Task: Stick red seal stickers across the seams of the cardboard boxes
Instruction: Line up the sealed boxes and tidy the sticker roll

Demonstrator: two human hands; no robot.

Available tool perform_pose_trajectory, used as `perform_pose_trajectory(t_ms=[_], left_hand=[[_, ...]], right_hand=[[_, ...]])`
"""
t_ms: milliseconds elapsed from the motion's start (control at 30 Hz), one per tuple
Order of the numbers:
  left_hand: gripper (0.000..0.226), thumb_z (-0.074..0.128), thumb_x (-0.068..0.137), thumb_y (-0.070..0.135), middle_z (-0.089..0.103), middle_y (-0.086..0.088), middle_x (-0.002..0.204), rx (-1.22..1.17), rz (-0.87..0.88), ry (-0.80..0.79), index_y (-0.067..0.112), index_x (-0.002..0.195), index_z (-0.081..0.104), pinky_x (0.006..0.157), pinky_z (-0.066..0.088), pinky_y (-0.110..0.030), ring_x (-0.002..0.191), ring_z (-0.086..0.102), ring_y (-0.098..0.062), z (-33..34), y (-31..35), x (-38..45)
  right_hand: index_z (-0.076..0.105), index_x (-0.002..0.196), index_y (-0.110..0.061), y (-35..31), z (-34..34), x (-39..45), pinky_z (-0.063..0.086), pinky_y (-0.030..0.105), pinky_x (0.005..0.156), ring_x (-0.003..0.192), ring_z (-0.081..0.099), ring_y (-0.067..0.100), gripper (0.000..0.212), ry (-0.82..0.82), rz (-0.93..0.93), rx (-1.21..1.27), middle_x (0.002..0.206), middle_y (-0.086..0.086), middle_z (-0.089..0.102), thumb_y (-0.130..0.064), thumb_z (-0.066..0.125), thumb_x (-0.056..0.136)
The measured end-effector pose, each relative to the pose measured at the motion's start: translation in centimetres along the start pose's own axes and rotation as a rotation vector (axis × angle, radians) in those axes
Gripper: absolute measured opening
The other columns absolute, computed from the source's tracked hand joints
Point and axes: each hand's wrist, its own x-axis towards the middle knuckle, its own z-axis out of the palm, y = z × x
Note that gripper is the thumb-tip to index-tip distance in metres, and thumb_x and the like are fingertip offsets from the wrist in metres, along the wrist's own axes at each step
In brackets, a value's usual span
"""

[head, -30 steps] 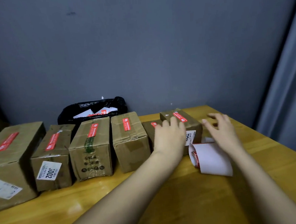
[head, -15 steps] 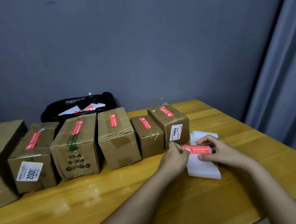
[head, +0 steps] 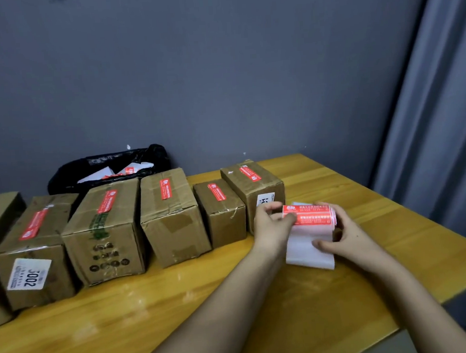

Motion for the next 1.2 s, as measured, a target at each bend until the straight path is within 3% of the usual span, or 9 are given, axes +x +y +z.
perform_pose_trajectory(t_ms=[267,433,600,667,733,800,900,1100,1200], left_hand=[[0.034,0.064,0.088,0.014,0.059,0.0,0.1,0.08,-0.024,-0.179,0.017,0.119,0.051,0.059,0.045,-0.012,0.083,0.056,-0.006,0.2,3.5,-0.4],[0.025,0.06,0.088,0.011,0.057,0.002,0.092,0.221,-0.064,-0.244,0.017,0.111,0.052,0.063,0.045,-0.014,0.075,0.055,-0.004,-0.5,2.8,-0.7],[0.023,0.059,0.087,0.014,0.058,-0.002,0.098,0.412,-0.142,-0.28,0.021,0.107,0.05,0.053,0.041,-0.019,0.075,0.054,-0.009,-1.6,1.2,-0.8],[0.022,0.059,0.088,0.015,0.058,-0.003,0.103,0.442,-0.147,-0.28,0.021,0.107,0.05,0.052,0.04,-0.019,0.081,0.055,-0.011,-1.9,0.8,-0.6],[0.023,0.058,0.088,0.014,0.058,-0.004,0.105,0.45,-0.152,-0.288,0.02,0.109,0.05,0.061,0.045,-0.019,0.088,0.057,-0.013,-2.2,0.6,-0.4],[0.025,0.059,0.089,0.015,0.059,-0.003,0.105,0.458,-0.156,-0.297,0.02,0.111,0.05,0.069,0.048,-0.02,0.091,0.059,-0.013,-2.4,0.4,-0.3],[0.024,0.059,0.09,0.014,0.06,-0.002,0.101,0.446,-0.149,-0.307,0.019,0.111,0.049,0.07,0.049,-0.019,0.086,0.059,-0.011,-2.5,-0.1,-0.2],[0.023,0.057,0.09,0.01,0.057,-0.002,0.095,0.407,-0.11,-0.269,0.018,0.11,0.048,0.069,0.048,-0.02,0.082,0.058,-0.01,-2.1,-1.2,0.3],[0.023,0.056,0.091,0.01,0.057,-0.003,0.096,0.395,-0.103,-0.251,0.017,0.112,0.049,0.066,0.047,-0.018,0.079,0.057,-0.008,-1.7,-1.4,0.5]], right_hand=[[0.062,0.095,-0.025,-0.5,-0.6,0.8,0.046,0.012,0.065,0.083,0.061,0.009,0.026,0.198,-0.015,-0.06,0.089,-0.011,0.064,-0.001,0.068,0.085],[0.064,0.088,-0.032,1.6,-1.5,1.9,0.05,0.04,0.087,0.097,0.061,0.021,0.04,0.187,-0.062,-0.333,0.096,-0.007,0.066,0.007,0.063,0.081],[0.057,0.103,-0.03,2.0,-3.0,2.4,0.032,0.02,0.092,0.116,0.044,0.014,0.048,-0.054,0.024,-0.508,0.113,-0.011,0.056,0.01,0.06,0.079],[0.06,0.092,-0.025,1.3,-3.5,2.4,0.04,0.018,0.085,0.107,0.052,0.016,0.046,0.059,0.015,-0.336,0.104,-0.009,0.06,0.018,0.049,0.08],[0.06,0.085,-0.02,1.1,-3.6,2.9,0.042,0.031,0.085,0.104,0.053,0.026,0.038,0.388,-0.054,-0.342,0.1,-0.001,0.062,0.014,0.045,0.081],[0.062,0.108,-0.017,0.8,-3.4,3.7,0.035,0.041,0.095,0.117,0.046,0.031,0.028,0.517,-0.009,-0.556,0.12,0.007,0.059,-0.002,0.049,0.09],[0.046,0.139,-0.019,1.3,-2.6,4.9,0.027,0.043,0.107,0.133,0.038,0.029,0.042,0.253,0.181,-0.727,0.146,0.005,0.044,-0.034,0.044,0.1],[0.067,0.095,-0.027,1.7,-0.7,3.6,0.047,0.045,0.088,0.095,0.061,0.022,0.017,0.472,-0.046,-0.389,0.089,-0.007,0.069,-0.025,0.05,0.095],[0.063,0.114,-0.022,1.8,-1.1,3.8,0.041,0.05,0.098,0.11,0.054,0.025,0.023,0.48,-0.023,-0.403,0.108,-0.002,0.061,-0.022,0.056,0.092]])
